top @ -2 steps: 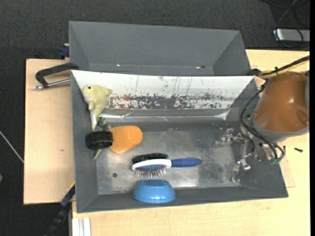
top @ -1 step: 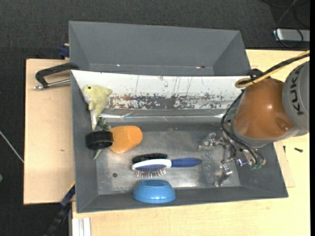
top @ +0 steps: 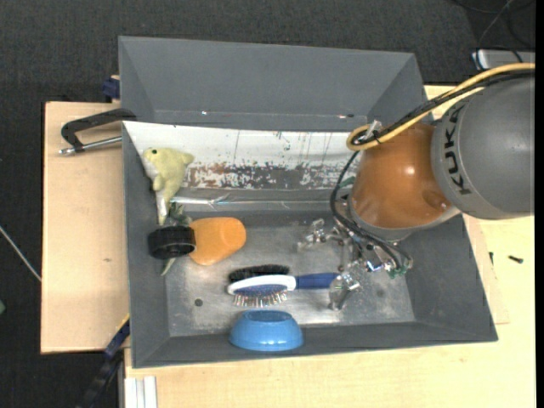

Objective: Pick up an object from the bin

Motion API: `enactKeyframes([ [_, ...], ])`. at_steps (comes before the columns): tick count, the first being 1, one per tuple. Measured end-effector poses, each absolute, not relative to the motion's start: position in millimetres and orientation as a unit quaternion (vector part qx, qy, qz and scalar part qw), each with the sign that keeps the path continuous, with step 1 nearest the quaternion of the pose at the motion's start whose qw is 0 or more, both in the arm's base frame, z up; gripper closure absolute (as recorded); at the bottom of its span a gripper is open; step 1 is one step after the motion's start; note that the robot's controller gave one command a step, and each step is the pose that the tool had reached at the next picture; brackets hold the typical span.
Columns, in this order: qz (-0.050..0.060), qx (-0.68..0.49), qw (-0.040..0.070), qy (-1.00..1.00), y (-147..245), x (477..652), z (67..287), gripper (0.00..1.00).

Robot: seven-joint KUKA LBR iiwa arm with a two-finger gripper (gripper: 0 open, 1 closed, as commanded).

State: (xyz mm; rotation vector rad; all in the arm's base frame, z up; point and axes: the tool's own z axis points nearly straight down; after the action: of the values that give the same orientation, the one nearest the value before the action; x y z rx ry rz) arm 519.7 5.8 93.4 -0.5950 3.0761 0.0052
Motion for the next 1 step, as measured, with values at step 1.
enactKeyframes([
  [1,0.0,-0.187,0.003,0.982,1.6,519.0,93.7,1.0],
])
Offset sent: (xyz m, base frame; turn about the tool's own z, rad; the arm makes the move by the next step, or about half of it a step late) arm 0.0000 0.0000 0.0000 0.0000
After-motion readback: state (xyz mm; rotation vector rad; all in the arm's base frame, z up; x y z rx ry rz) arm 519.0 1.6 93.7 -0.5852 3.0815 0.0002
